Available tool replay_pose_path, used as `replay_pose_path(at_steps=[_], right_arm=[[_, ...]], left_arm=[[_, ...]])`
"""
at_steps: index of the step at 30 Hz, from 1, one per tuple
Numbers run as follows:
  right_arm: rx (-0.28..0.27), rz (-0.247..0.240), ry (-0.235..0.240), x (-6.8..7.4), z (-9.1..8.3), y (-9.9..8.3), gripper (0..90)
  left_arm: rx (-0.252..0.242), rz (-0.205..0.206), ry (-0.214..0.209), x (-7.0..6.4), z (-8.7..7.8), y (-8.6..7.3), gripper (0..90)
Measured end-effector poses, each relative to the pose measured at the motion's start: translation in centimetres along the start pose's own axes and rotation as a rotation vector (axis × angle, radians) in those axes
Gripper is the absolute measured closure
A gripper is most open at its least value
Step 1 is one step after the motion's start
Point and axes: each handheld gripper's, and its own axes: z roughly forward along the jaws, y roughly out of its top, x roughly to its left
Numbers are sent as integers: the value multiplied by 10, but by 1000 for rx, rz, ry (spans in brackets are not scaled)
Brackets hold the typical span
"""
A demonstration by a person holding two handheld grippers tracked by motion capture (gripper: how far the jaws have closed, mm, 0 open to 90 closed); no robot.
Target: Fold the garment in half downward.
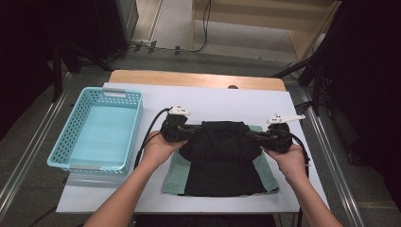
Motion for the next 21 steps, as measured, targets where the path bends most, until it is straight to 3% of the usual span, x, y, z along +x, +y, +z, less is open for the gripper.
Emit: replay_pose_path(at_steps=[8,13,21], right_arm=[[13,-2,21,6,-5,-7,830],[19,-14,31,13,-7,-10,830],[37,-11,46,16,-10,-18,830]], left_arm=[[23,-9,-33,-8,-4,-6,854],[30,21,-44,-19,-6,-10,854],[45,12,-48,-20,-11,-20,853]])
